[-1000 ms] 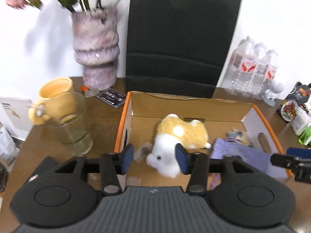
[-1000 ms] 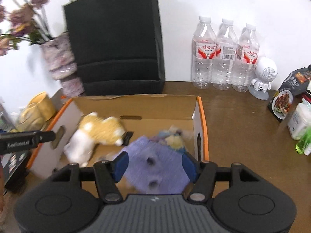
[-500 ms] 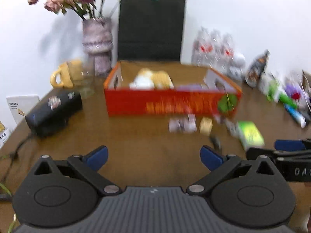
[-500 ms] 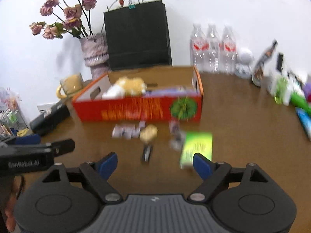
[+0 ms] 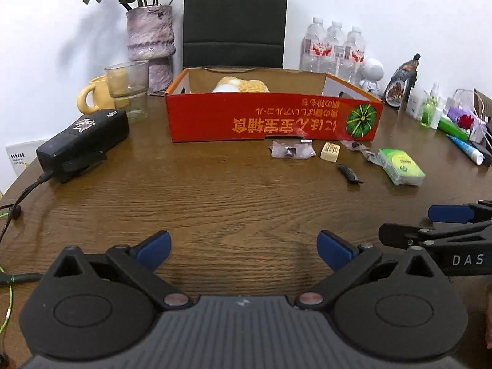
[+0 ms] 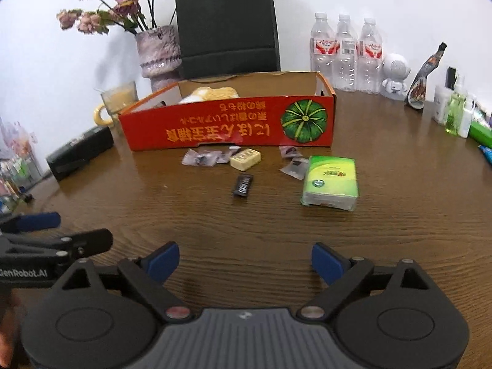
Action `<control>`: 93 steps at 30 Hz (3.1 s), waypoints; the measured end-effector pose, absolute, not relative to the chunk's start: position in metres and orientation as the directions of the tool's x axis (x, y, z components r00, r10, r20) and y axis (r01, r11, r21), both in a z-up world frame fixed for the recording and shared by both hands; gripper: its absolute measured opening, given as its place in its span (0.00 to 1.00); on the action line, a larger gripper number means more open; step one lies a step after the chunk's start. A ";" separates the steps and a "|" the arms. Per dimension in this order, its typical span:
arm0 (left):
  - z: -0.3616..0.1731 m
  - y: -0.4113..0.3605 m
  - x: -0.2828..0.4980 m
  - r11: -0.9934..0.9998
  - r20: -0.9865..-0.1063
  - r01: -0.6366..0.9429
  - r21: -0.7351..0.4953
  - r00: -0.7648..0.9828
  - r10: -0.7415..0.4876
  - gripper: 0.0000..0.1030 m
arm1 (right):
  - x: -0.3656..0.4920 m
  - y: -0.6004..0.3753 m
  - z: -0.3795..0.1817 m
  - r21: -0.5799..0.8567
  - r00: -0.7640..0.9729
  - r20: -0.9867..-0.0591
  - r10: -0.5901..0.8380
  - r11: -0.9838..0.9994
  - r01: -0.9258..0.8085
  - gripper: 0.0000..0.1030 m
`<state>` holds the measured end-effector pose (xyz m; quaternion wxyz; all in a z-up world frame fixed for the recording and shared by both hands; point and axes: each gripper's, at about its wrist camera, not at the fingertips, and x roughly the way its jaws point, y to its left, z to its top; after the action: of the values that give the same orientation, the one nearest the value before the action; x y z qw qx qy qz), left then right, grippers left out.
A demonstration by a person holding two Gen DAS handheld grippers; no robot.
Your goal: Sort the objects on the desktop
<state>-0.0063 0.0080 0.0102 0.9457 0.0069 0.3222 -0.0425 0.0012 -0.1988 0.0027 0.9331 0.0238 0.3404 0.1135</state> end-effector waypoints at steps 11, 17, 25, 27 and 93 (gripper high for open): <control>-0.001 0.006 0.001 0.997 -0.643 0.074 0.004 0.764 -0.054 1.00 | 0.003 -0.199 0.000 0.119 0.754 -0.615 0.230 0.973 -0.200 0.91; -0.003 0.005 0.002 0.997 -0.645 0.072 0.012 0.763 -0.048 1.00 | 0.003 -0.197 -0.001 0.114 0.755 -0.615 0.227 0.973 -0.199 0.93; -0.003 0.005 0.003 0.997 -0.647 0.074 0.012 0.761 -0.048 1.00 | 0.006 -0.190 -0.003 0.079 0.744 -0.634 0.212 0.974 -0.210 1.00; -0.003 0.005 0.003 0.997 -0.647 0.072 0.011 0.761 -0.048 1.00 | 0.006 -0.186 -0.003 0.050 0.742 -0.642 0.192 0.976 -0.210 1.00; 0.004 -0.038 0.133 0.884 -0.651 0.466 0.024 0.679 -0.340 0.33 | 0.099 -0.182 0.008 0.116 0.701 -0.661 0.267 0.960 -0.257 0.14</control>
<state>0.1330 -0.0379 0.0036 0.9113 0.0944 0.3341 -0.2213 0.0994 -0.1825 0.0076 0.9223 0.0073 0.3593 0.1421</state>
